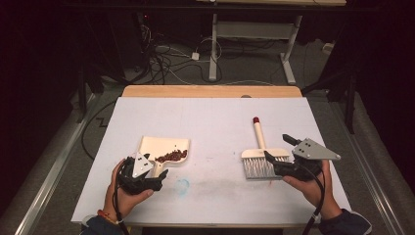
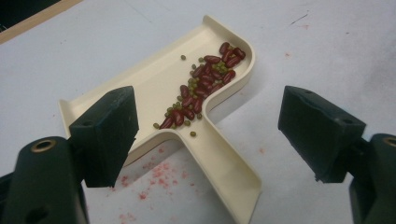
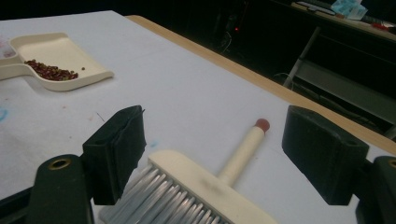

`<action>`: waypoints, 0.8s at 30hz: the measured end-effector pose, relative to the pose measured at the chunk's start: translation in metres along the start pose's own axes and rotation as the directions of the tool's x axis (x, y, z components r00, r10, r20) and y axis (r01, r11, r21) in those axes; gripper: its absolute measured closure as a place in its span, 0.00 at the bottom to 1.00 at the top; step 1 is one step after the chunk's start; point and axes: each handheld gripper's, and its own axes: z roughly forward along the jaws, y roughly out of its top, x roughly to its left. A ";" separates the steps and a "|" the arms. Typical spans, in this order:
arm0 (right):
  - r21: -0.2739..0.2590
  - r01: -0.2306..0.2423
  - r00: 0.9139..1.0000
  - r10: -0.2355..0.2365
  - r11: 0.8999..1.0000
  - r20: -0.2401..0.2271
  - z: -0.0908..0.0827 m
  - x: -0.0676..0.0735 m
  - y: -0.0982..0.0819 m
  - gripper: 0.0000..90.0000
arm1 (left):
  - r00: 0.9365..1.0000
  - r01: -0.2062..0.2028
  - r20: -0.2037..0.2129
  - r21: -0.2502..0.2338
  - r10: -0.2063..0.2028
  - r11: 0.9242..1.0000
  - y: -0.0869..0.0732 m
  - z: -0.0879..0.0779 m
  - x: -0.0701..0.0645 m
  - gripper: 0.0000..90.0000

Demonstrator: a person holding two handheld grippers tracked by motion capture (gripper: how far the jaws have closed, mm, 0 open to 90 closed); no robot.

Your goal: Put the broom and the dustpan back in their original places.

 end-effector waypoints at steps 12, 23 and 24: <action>0.014 0.015 1.000 -0.015 1.000 0.006 -0.006 0.001 -0.025 0.24 | 1.000 -0.018 0.002 0.005 0.018 1.000 0.000 0.002 -0.002 0.22; 0.046 -0.016 1.000 0.016 0.999 0.006 -0.010 0.001 -0.051 0.25 | 0.999 -0.047 0.011 -0.002 0.047 0.999 0.000 0.004 -0.004 0.22; 0.051 -0.021 1.000 0.021 0.998 0.004 -0.010 0.002 -0.054 0.25 | 0.998 -0.061 0.009 -0.007 0.061 0.998 0.001 0.005 -0.003 0.22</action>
